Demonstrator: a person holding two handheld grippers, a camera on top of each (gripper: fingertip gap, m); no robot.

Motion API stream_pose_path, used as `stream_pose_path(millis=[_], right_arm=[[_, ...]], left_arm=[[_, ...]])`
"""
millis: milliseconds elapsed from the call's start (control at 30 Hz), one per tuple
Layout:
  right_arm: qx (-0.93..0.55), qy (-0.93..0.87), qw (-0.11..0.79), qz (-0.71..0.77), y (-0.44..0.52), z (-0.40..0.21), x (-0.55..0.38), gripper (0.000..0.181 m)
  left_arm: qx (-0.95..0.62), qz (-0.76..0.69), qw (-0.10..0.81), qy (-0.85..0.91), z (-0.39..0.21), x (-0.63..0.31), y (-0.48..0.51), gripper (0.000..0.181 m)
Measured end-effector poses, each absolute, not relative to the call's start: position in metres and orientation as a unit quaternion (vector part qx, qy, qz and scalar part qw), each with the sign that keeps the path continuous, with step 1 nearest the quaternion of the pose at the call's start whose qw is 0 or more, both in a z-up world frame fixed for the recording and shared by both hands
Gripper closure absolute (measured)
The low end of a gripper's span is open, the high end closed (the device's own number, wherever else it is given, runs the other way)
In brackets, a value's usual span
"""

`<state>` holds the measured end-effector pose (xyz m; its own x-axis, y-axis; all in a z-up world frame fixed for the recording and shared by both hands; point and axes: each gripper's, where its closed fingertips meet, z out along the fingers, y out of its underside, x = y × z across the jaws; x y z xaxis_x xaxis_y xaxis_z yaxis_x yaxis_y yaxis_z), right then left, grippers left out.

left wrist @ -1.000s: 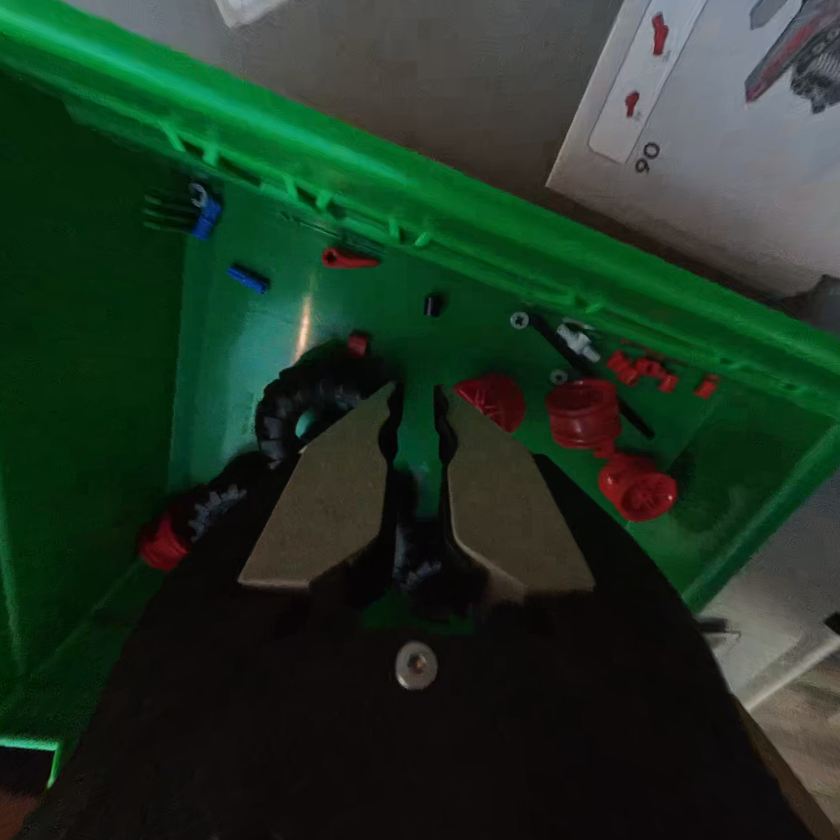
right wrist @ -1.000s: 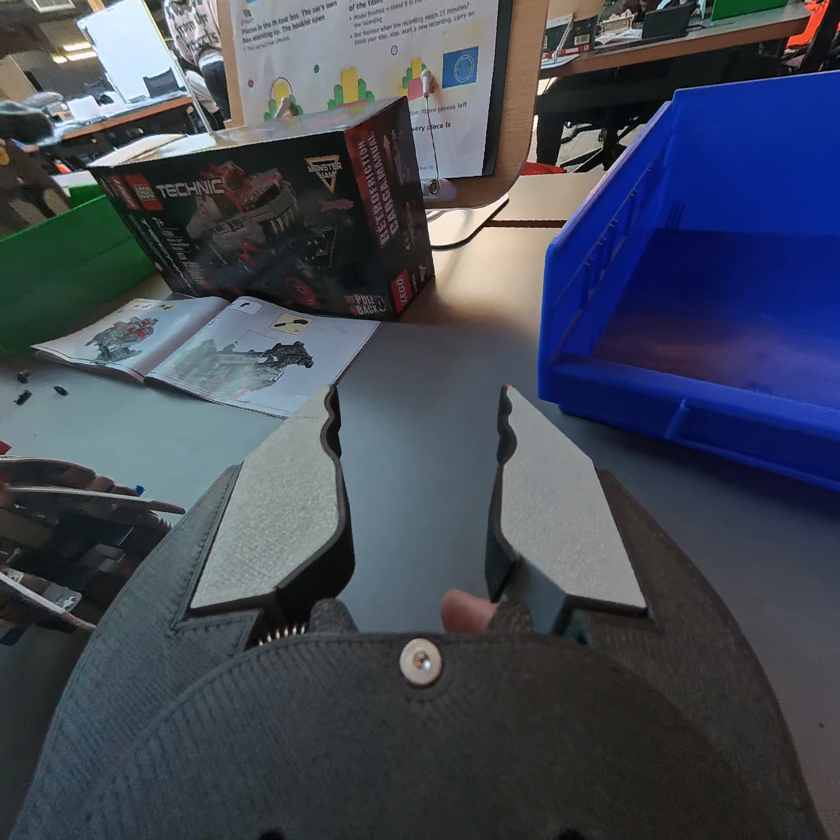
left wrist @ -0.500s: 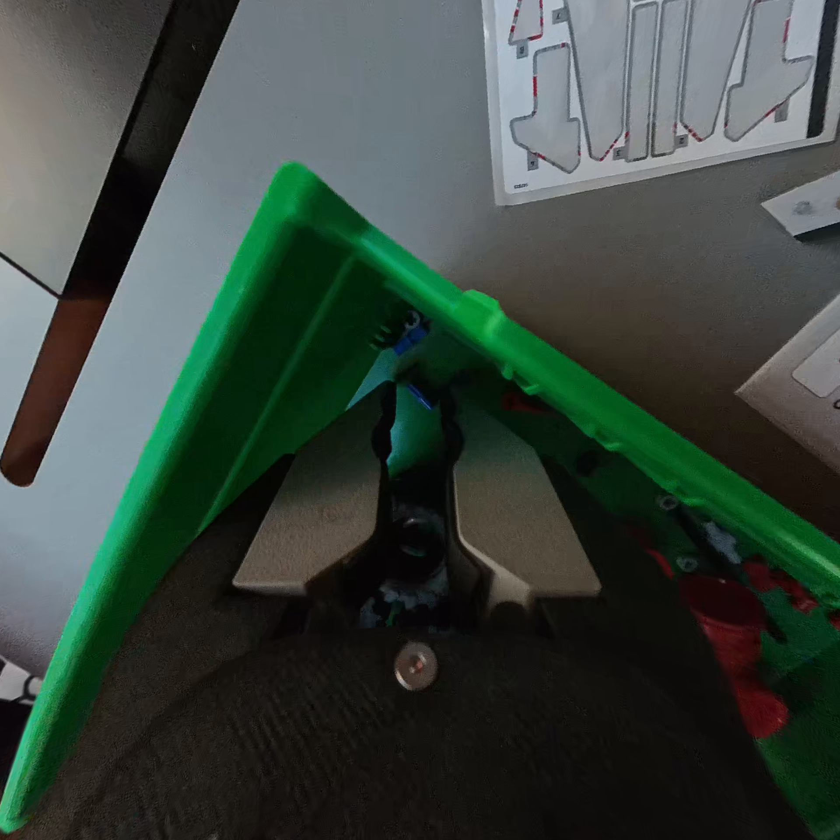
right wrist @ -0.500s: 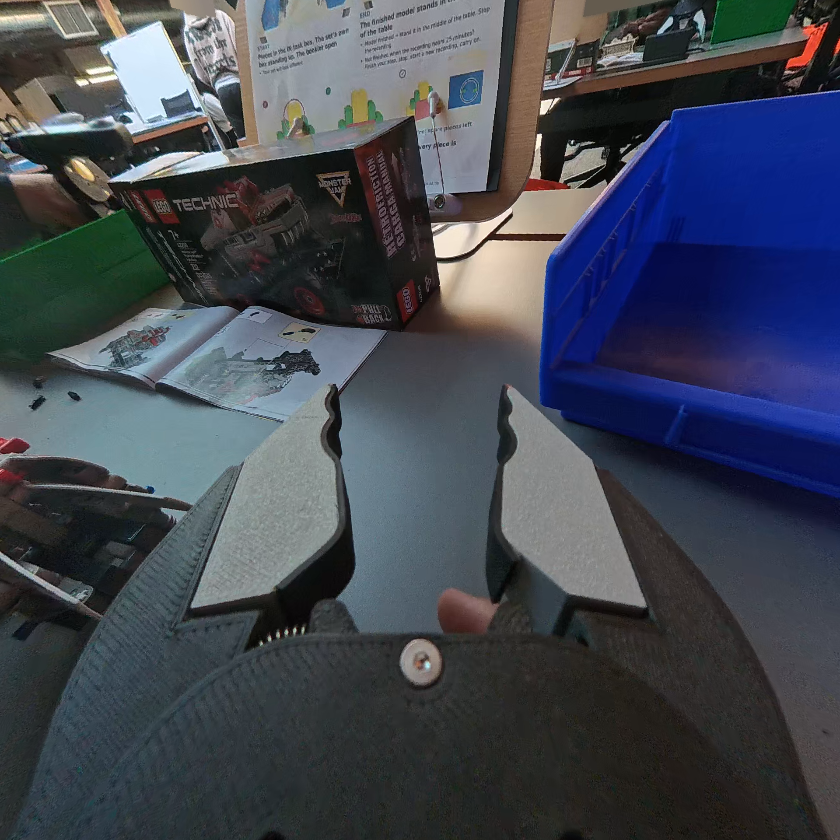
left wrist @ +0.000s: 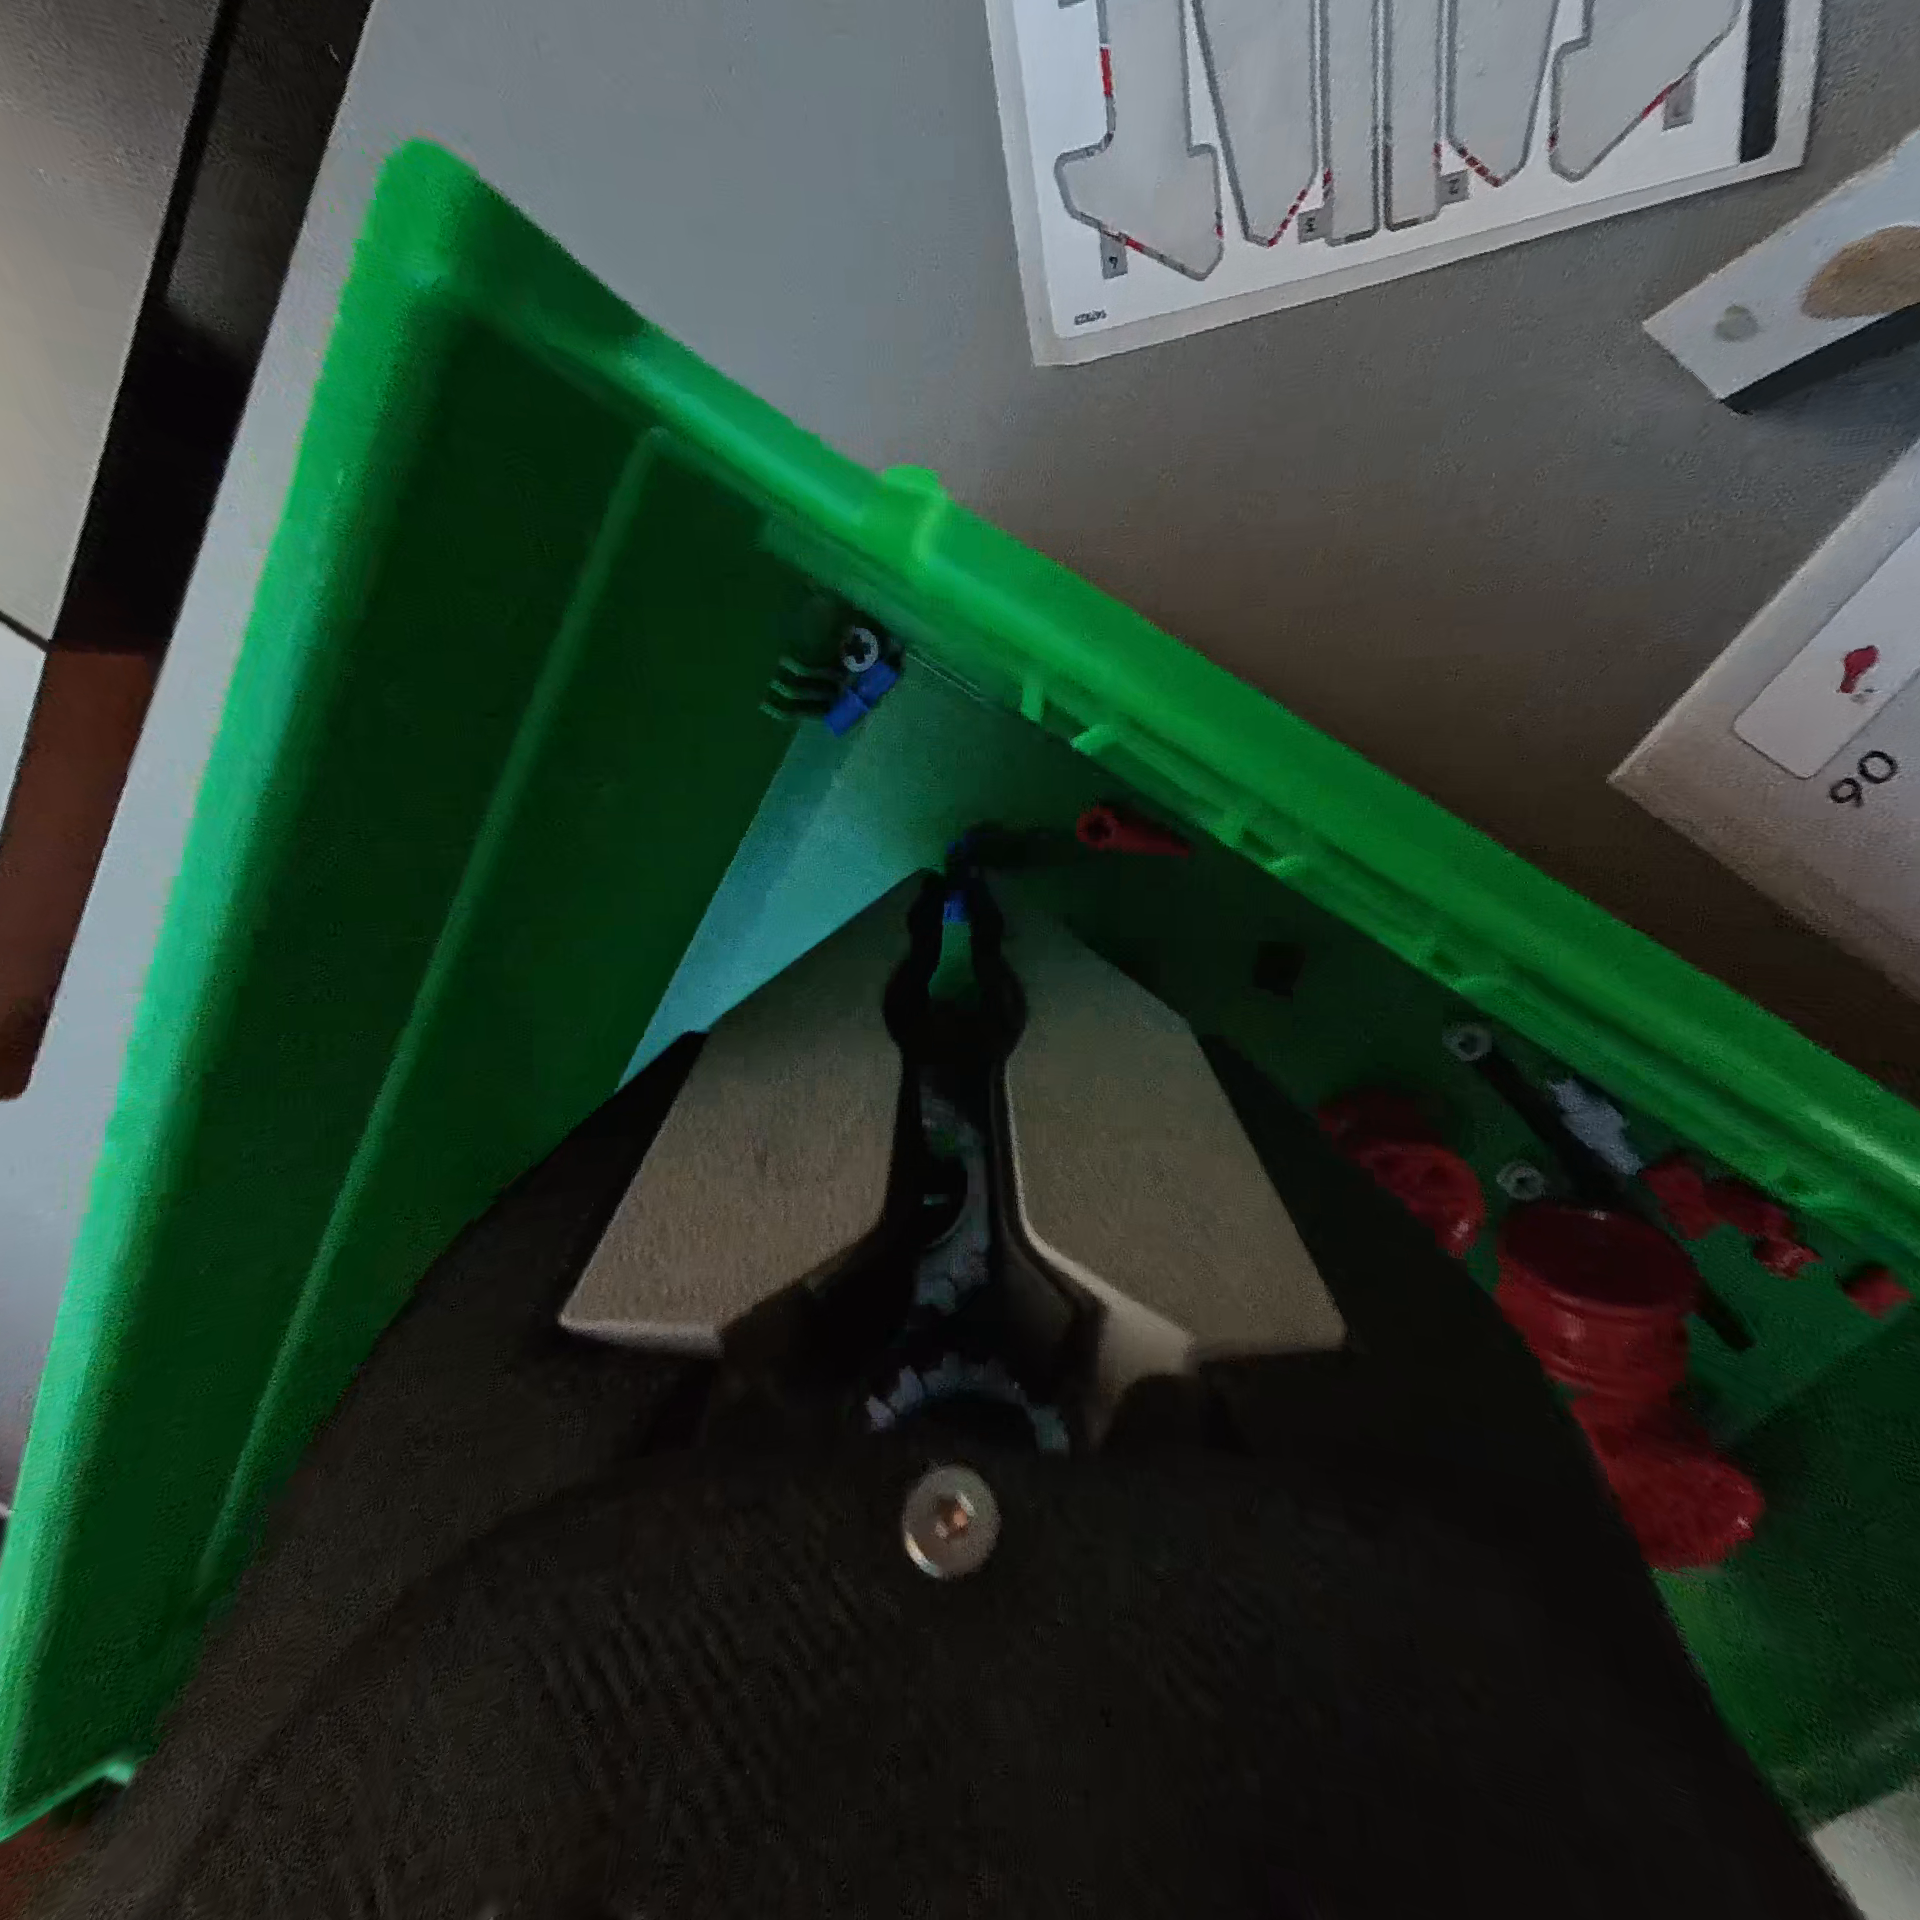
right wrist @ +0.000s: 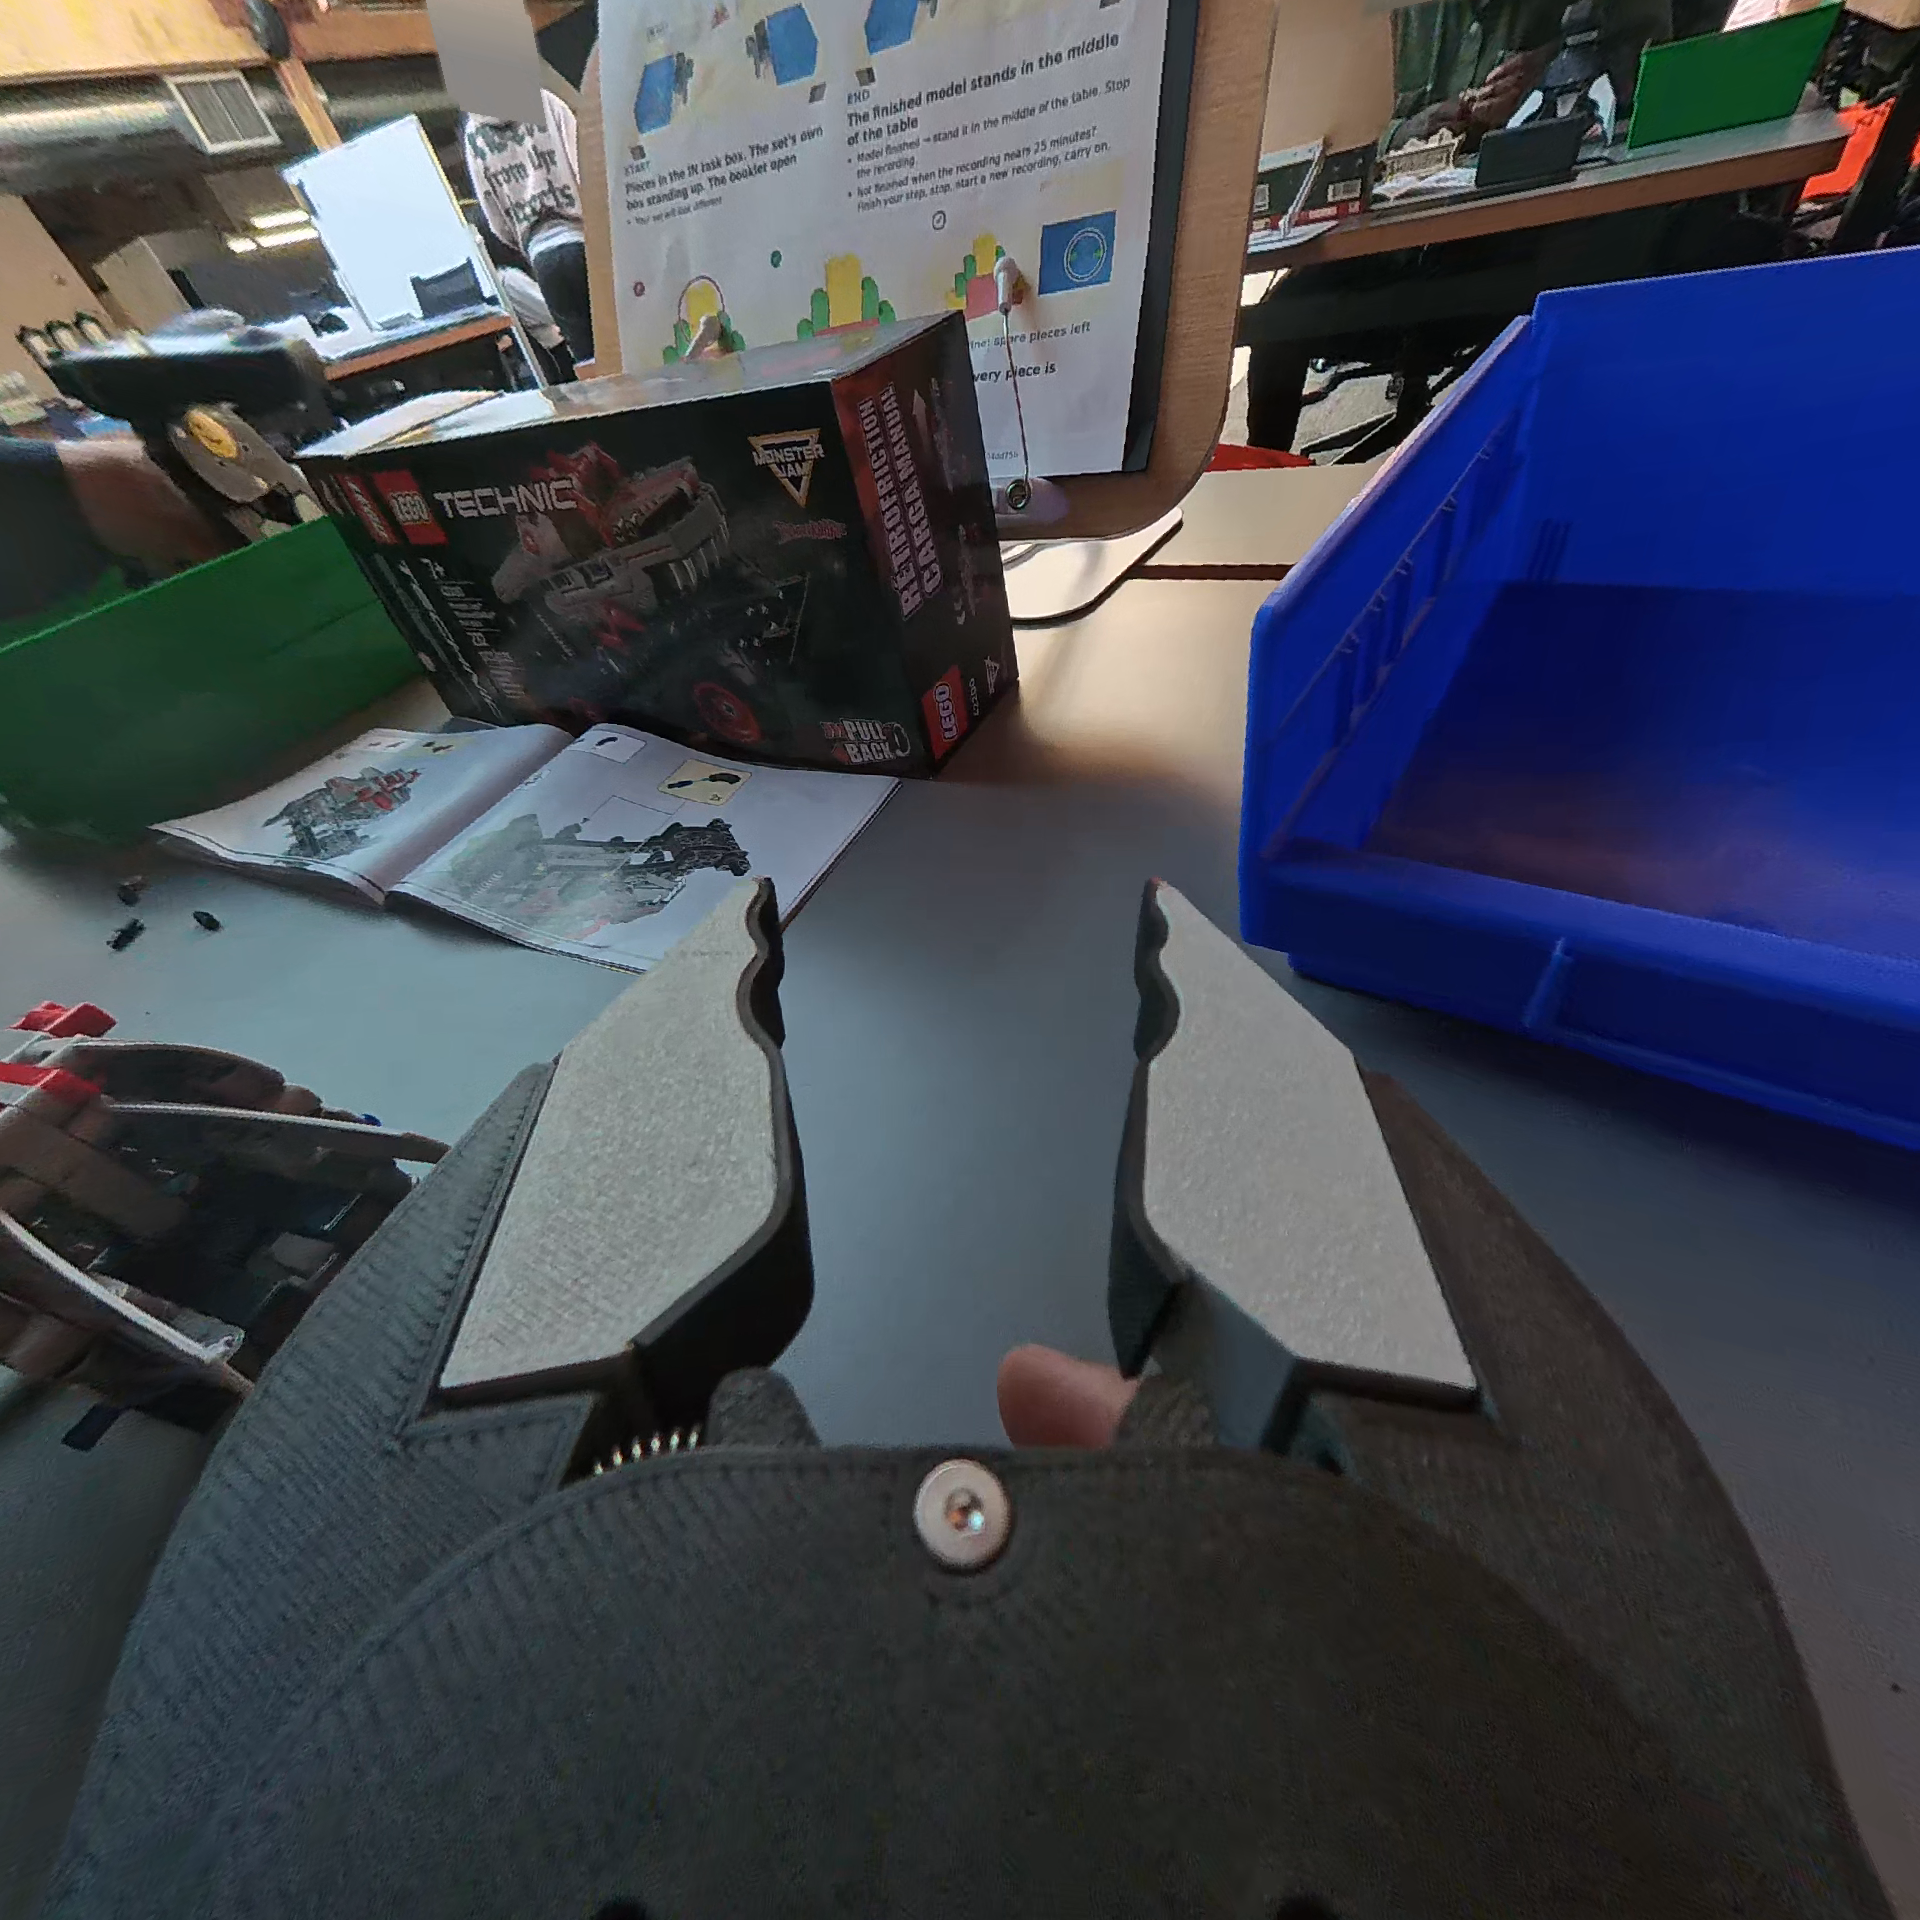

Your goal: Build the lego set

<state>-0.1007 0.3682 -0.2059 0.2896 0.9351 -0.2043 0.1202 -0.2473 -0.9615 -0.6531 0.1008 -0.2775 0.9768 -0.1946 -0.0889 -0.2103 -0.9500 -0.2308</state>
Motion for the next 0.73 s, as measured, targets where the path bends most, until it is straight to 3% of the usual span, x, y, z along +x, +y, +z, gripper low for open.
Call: stream_pose_path(millis=[500, 733], right_arm=[[-0.644, -0.395, 0.468, 0.459, 0.366, -0.200, -0.099, 0.117], [-0.635, -0.400, 0.470, 0.464, 0.362, -0.198, -0.100, 0.118]], left_arm=[[-0.971, -0.085, 0.221, 0.017, -0.197, -0.636, 0.090, 0.179], [-0.909, -0.111, 0.336, 0.221, -0.116, -0.462, 0.082, 0.179]])
